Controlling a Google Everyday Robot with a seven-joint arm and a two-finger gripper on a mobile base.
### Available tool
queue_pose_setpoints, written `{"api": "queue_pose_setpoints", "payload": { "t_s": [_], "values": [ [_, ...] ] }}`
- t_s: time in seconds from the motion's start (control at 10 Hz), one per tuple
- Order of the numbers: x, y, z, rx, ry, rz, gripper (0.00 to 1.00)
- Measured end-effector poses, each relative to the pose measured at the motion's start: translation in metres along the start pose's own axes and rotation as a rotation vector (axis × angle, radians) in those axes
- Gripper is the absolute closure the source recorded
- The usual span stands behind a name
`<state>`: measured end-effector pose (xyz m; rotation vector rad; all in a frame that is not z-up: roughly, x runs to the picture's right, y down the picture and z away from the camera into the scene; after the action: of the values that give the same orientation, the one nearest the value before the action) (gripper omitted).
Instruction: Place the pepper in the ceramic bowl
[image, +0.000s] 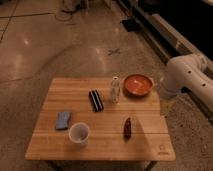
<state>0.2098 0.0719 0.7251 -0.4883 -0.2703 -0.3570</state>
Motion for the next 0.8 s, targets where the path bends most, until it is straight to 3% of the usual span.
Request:
{"api": "queue_pose_setpoints", "payload": {
  "t_s": [0.2, 0.4, 0.6, 0.8],
  "values": [
    [-0.024, 0.000, 0.030, 0.001, -0.045, -0.189, 0.20],
    [-0.035, 0.008, 0.059, -0.008, -0.062, -0.384, 0.20],
    [-0.038, 0.017, 0.082, -0.020, -0.062, -0.504, 0.20],
    [-0.039, 0.022, 0.099, -0.023, -0.049, -0.550, 0.20]
  ]
}}
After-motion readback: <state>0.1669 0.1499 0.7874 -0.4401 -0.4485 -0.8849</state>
